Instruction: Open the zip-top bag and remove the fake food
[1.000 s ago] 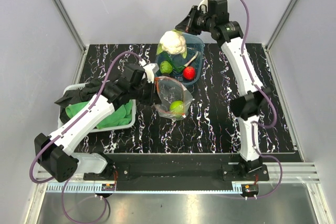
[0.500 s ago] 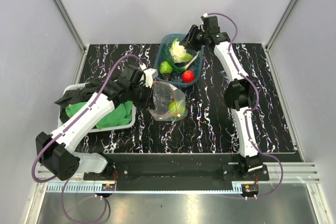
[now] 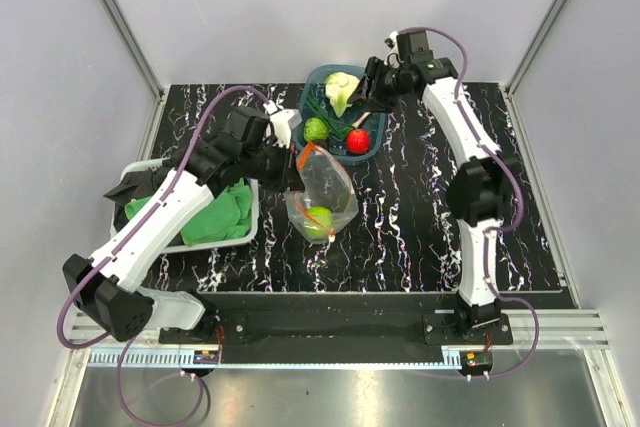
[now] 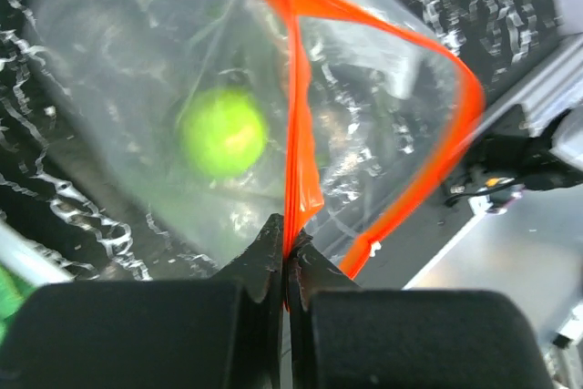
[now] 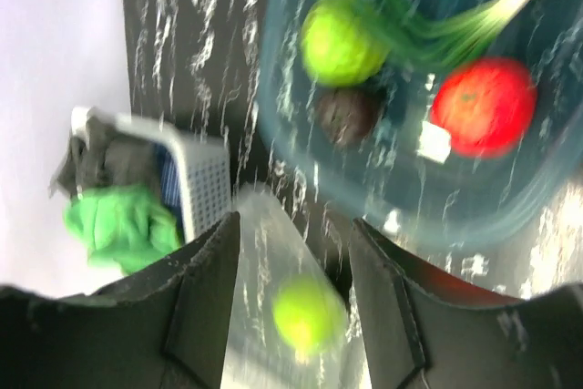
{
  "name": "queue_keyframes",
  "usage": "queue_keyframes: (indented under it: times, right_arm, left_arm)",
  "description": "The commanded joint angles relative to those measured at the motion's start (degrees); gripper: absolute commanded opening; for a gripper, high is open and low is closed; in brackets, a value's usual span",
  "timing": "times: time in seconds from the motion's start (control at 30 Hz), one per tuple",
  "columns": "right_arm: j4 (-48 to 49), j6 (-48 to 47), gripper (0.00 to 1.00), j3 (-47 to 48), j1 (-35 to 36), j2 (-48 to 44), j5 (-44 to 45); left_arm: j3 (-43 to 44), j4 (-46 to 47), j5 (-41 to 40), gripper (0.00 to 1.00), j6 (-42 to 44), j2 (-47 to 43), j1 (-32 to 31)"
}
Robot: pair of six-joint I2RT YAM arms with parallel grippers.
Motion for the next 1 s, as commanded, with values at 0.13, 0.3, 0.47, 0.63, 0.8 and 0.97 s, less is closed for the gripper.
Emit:
queue_keyframes:
  times: [0.13,0.3,0.47,0.63,0.8,0.97]
  right_arm:
    - [0.7,-5.8,0.53,-25.5,5.1,-30.4,-0.5]
    - [4.6,-5.5,0.43,-40.8,9.4,-42.9,-4.8]
    - [7.7,-7.9,0.34,-46.2,14.2,-45.1,-5.8]
    - [8.3,-8.5,0.18,-45.5,14.2,-38.1,-5.5]
    - [10.3,-9.9,0.15,-45.0,14.2,-31.4,-6.2]
    - [13.7,-10.3,0.15,-48.9,14.2,-27.2,-9.7]
  left_arm:
    - [-0.4,6.9,5.8,0.0,-8.9,2.6,0.1]
    - [-2.7,15.8,9.0,0.0,-15.2,4.6,0.1]
    - [1.0,18.6,9.3,0.0,-18.4,8.3,-0.1]
    - [3.6,18.7,10.4,0.0,-20.8,10.3,-0.6]
    - [3.1,19.8,10.9,0.0,-22.7,9.7,-1.9]
    - [4.3,23.3,12.2,0.0,-25.4,12.8,-3.3]
